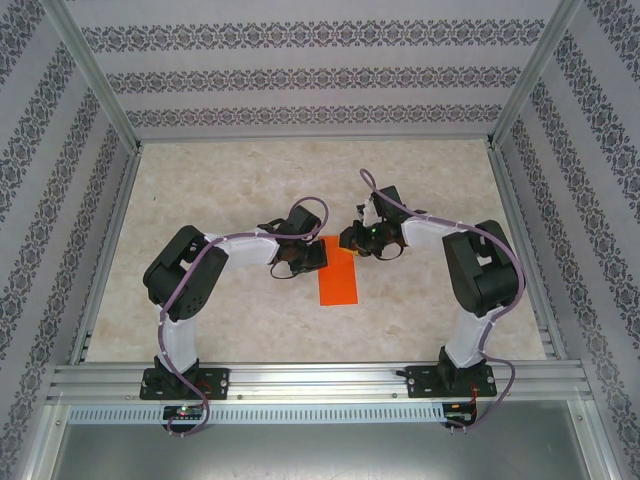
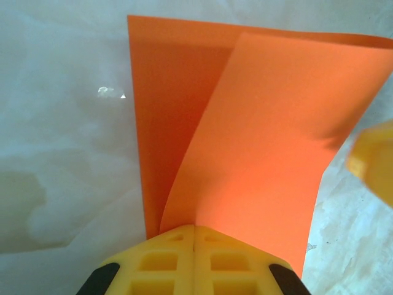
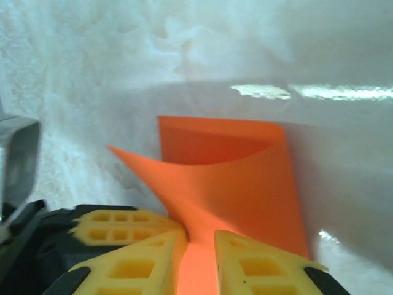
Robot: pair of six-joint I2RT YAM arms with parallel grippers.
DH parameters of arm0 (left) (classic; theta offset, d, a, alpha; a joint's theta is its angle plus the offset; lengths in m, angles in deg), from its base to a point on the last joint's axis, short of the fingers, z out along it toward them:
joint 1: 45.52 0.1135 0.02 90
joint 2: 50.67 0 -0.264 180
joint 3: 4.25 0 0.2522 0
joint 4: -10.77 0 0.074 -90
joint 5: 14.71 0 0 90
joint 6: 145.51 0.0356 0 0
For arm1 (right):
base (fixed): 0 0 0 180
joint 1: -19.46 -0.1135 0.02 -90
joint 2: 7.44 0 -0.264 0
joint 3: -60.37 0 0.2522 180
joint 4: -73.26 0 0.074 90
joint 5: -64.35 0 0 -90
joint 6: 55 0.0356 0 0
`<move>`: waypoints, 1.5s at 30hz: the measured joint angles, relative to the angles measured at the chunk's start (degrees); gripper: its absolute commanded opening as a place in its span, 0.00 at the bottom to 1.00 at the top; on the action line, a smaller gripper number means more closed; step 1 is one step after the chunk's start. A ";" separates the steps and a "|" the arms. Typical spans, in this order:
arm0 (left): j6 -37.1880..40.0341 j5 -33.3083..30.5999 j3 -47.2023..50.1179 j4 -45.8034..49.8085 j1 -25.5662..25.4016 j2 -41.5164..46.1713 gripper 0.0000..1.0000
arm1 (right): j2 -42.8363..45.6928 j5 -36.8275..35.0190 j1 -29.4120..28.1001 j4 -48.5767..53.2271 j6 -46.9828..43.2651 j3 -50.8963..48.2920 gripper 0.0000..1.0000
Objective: Fold a paper plane with a square sheet of paper (pick it up from the middle)
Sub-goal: Fold the square sheet of paper in half at the center of the table.
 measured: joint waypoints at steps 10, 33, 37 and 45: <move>0.24 -0.02 -0.11 0.35 0.00 0.00 0.00 | -2.60 0.09 0.74 -0.22 0.00 -0.57 0.23; 0.61 -0.02 -0.63 1.01 0.00 -0.26 0.00 | -7.45 -1.07 1.97 5.11 -1.38 8.02 0.23; 0.66 0.00 -0.63 0.98 0.00 -0.26 0.00 | -7.45 -0.87 2.25 6.95 -1.68 10.67 0.23; 0.85 0.00 -0.66 1.01 0.00 -0.26 0.00 | -10.25 -0.55 2.62 6.34 -1.66 13.00 0.22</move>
